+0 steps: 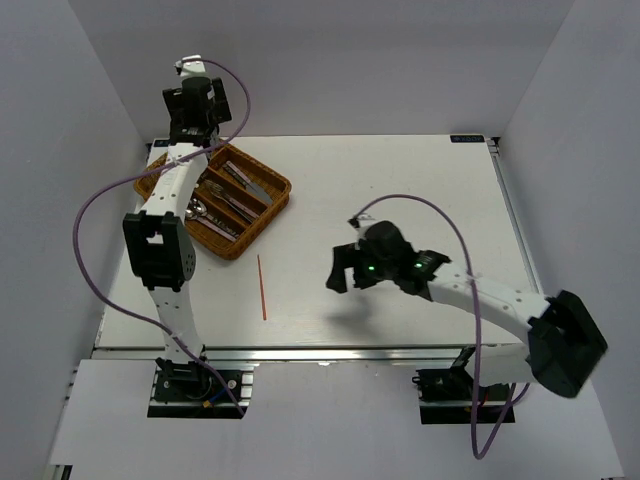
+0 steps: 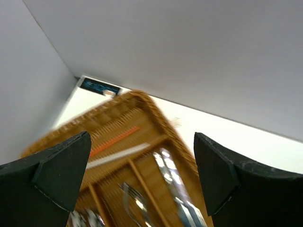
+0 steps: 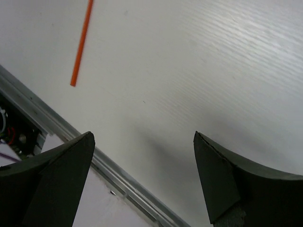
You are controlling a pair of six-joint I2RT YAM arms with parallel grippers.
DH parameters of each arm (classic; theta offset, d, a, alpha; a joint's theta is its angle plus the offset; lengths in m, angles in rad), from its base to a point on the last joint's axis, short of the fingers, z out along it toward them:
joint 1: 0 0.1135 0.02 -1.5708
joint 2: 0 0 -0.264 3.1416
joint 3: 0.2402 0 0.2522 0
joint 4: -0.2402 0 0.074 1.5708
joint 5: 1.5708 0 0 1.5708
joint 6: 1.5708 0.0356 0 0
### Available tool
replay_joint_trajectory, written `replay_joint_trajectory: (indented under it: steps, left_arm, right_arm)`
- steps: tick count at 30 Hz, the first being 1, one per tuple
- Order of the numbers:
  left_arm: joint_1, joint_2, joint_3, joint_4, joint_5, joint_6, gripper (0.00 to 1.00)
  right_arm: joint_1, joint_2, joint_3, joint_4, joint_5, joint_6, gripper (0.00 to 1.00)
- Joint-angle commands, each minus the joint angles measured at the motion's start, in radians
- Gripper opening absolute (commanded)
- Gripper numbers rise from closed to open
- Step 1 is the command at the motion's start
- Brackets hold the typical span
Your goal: Sort the eating utensils into containers
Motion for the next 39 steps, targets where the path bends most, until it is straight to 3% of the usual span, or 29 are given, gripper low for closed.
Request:
replay_joint_trajectory:
  steps: [1, 4, 8, 9, 12, 16, 19, 24, 29, 36, 39]
  left_arm:
    - [0.018, -0.166, 0.091, -0.377, 0.052, -0.293, 0.98]
    - [-0.012, -0.313, -0.077, -0.483, 0.159, -0.375, 0.98]
    - [-0.167, -0.610, -0.466, -0.436, 0.081, -0.396, 0.98]
    - [-0.221, -0.716, -0.595, -0.433, 0.076, -0.409, 0.98]
    - [-0.301, -0.914, -0.779, -0.433, 0.049, -0.513, 0.94]
    - [-0.382, -1.065, -1.087, -0.404, 0.136, -0.605, 0.88]
    - [-0.494, -1.071, -1.209, -0.390, 0.170, -0.676, 0.83]
    - [-0.670, -1.011, -1.278, -0.388, 0.135, -0.766, 0.75]
    - [-0.678, -0.976, -1.314, -0.394, 0.087, -0.794, 0.65]
    - [-0.678, -0.858, -1.334, -0.361, 0.047, -0.789, 0.62]
    - [-0.675, -0.798, -1.343, -0.321, 0.050, -0.791, 0.56]
  right_arm:
    - [0.169, 0.135, 0.212, -0.170, 0.332, 0.057, 0.89]
    - [0.229, 0.161, 0.237, -0.213, 0.441, 0.155, 0.89]
    - [0.226, 0.074, 0.184, -0.192, 0.472, 0.183, 0.89]
    - [0.220, 0.039, 0.180, -0.216, 0.484, 0.178, 0.89]
    - [0.174, -0.033, 0.174, -0.280, 0.513, 0.157, 0.89]
    - [0.089, -0.138, 0.117, -0.279, 0.448, 0.091, 0.89]
    - [0.033, -0.192, 0.080, -0.306, 0.431, 0.066, 0.89]
    - [-0.008, -0.258, 0.014, -0.300, 0.391, 0.067, 0.89]
    - [-0.010, -0.287, -0.009, -0.287, 0.357, 0.060, 0.89]
    - [-0.010, -0.307, -0.021, -0.279, 0.357, 0.028, 0.89]
    - [-0.011, -0.305, -0.030, -0.271, 0.357, 0.020, 0.89]
